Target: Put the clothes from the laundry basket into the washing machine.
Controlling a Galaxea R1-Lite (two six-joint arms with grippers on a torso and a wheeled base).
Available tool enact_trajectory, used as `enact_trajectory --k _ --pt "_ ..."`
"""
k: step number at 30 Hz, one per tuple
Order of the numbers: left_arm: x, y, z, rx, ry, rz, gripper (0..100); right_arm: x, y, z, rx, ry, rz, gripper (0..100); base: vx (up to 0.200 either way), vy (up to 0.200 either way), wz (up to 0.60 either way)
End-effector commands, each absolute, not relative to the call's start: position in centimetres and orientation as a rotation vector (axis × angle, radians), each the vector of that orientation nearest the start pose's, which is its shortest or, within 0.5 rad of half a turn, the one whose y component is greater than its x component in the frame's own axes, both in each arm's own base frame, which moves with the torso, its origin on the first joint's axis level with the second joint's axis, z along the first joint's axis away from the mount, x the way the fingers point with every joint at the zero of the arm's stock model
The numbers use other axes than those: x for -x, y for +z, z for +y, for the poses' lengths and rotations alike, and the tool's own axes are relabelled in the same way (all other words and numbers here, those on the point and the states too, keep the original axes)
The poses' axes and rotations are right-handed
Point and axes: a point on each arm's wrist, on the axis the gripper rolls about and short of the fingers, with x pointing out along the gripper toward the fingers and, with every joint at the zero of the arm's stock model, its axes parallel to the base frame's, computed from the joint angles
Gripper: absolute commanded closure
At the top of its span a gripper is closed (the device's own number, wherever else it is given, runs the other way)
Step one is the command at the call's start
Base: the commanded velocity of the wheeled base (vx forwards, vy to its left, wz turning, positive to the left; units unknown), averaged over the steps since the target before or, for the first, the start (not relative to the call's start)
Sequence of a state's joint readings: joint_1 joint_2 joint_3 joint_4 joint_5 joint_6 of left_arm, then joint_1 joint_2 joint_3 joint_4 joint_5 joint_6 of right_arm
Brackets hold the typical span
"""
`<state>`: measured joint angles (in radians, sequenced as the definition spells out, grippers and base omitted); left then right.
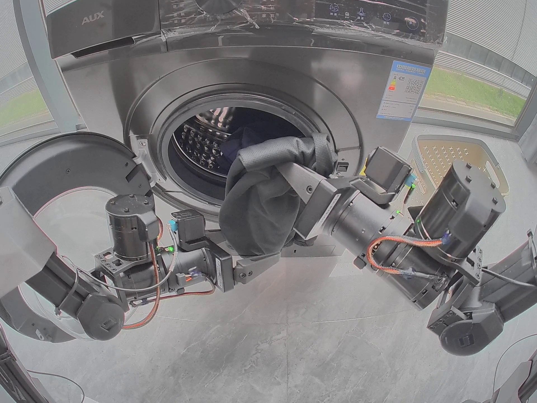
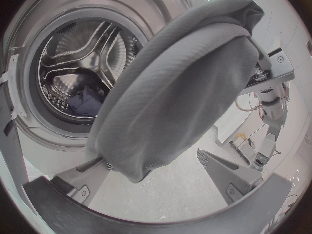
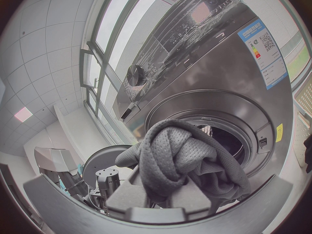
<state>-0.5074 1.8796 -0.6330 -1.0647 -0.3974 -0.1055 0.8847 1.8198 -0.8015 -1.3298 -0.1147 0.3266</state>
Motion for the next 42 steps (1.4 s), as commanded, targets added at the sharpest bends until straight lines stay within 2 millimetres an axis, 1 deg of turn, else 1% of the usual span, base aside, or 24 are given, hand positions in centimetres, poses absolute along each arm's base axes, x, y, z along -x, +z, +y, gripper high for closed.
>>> enact_trajectory --k 1,4,6,9,12,18,19,24,28,29,31,32,33,36,40,41,42 --pt "-26.6 13.3 -16.7 0.107 -0.918 0.211 0 -21.2 21.3 25.1 -0.461 0.799 -0.157 100 0.0 0.0 0.0" --pt "-26.2 13.4 -16.9 0.116 -0.929 0.204 0 -21.2 21.3 25.0 -0.46 0.797 -0.155 100 0.0 0.0 0.0" --pt "-25.9 13.2 -17.2 0.119 -0.941 0.21 0 -21.2 21.3 25.0 -0.461 0.797 -0.157 100 0.0 0.0 0.0" --pt "-26.0 13.0 -17.3 0.12 -0.942 0.211 0 -21.2 21.3 25.0 -0.46 0.797 -0.155 100 0.0 0.0 0.0" --pt "-26.5 12.7 -17.6 0.123 -0.927 0.203 0 -21.2 21.3 25.0 -0.461 0.797 -0.157 100 0.0 0.0 0.0" --pt "-26.8 12.6 -17.7 0.136 -0.906 0.178 0 -21.2 21.3 25.0 -0.46 0.797 -0.155 100 0.0 0.0 0.0" --pt "-26.8 12.7 -17.7 0.137 -0.899 0.17 100 -21.2 21.3 25.0 -0.46 0.797 -0.155 100 0.0 0.0 0.0" --pt "-26.6 13.0 -17.8 0.139 -0.87 0.134 100 -21.2 21.2 25.0 -0.459 0.795 -0.153 100 0.0 0.0 0.0" --pt "-25.7 13.6 -18.3 0.154 -0.863 0.058 100 -21.3 21.0 24.9 -0.455 0.793 -0.146 100 0.0 0.0 0.0" --pt "-24.7 13.7 -18.6 0.158 -0.874 0.031 100 -21.5 20.7 25.0 -0.45 0.788 -0.139 100 0.0 0.0 0.0" --pt "-22.7 13.9 -18.4 0.162 -0.913 0.006 100 -21.7 20.1 25.0 -0.433 0.779 -0.125 100 0.0 0.0 0.0" --pt "-22.5 13.9 -18.4 0.163 -0.919 0.003 100 -21.7 20.1 24.9 -0.429 0.779 -0.123 100 0.0 0.0 0.0" --pt "-21.3 13.8 -18.1 0.164 -0.94 -0.005 100 -21.6 19.6 24.8 -0.401 0.775 -0.115 100 0.0 0.0 0.0" --pt "-19.3 13.5 -17.6 0.163 -0.979 -0.018 100 -22.0 18.4 24.8 -0.367 0.76 -0.086 100 0.0 0.0 0.0" --pt "-17.6 14.5 -16.4 0.166 -1.018 -0.038 100 -22.1 17.9 24.8 -0.357 0.759 -0.081 100 0.0 0.0 0.0" --pt "-17.6 14.5 -16.4 0.166 -1.022 -0.041 100 -22.1 17.9 24.8 -0.356 0.759 -0.083 100 0.0 0.0 0.0" --pt "-17.1 15.1 -15.8 0.169 -1.034 -0.062 100 -22.1 17.6 24.9 -0.344 0.76 -0.086 100 0.0 0.0 0.0"
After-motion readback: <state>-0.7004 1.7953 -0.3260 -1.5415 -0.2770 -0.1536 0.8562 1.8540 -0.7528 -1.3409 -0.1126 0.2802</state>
